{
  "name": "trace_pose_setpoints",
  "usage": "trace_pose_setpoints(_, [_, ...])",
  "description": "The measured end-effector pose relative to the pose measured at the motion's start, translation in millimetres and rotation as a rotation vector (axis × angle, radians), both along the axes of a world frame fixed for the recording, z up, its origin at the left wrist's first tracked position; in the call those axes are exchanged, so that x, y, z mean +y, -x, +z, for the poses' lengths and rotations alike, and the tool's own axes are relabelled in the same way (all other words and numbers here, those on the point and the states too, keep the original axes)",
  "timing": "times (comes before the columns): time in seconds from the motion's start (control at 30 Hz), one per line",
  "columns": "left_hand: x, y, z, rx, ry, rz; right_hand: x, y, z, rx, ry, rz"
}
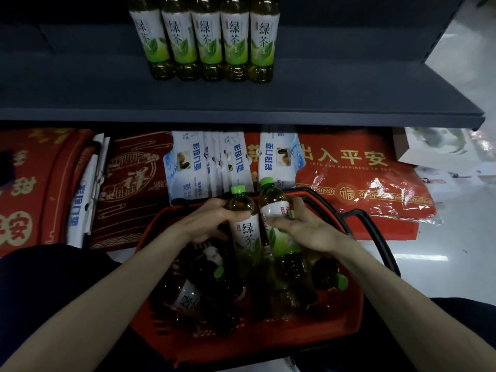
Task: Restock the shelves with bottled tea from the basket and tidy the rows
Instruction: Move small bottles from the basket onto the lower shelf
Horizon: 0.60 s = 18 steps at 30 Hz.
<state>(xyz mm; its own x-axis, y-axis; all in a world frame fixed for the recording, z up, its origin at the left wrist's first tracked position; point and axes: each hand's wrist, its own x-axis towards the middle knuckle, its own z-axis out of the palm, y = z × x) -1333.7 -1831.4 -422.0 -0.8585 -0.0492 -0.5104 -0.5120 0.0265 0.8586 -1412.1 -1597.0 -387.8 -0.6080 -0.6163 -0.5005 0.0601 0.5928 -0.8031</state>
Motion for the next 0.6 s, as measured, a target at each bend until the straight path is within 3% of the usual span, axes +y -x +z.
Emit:
trace_pose_setpoints(0.2, [5, 7, 6, 0.103, -0.223, 0.224, -6, 2, -12, 0.005, 0.229, -0.13])
trace_pose_setpoints(0.6, [16, 12, 10, 0.124, -0.233, 0.281, -12, 13, -38, -0.217, 0.316, -0.237])
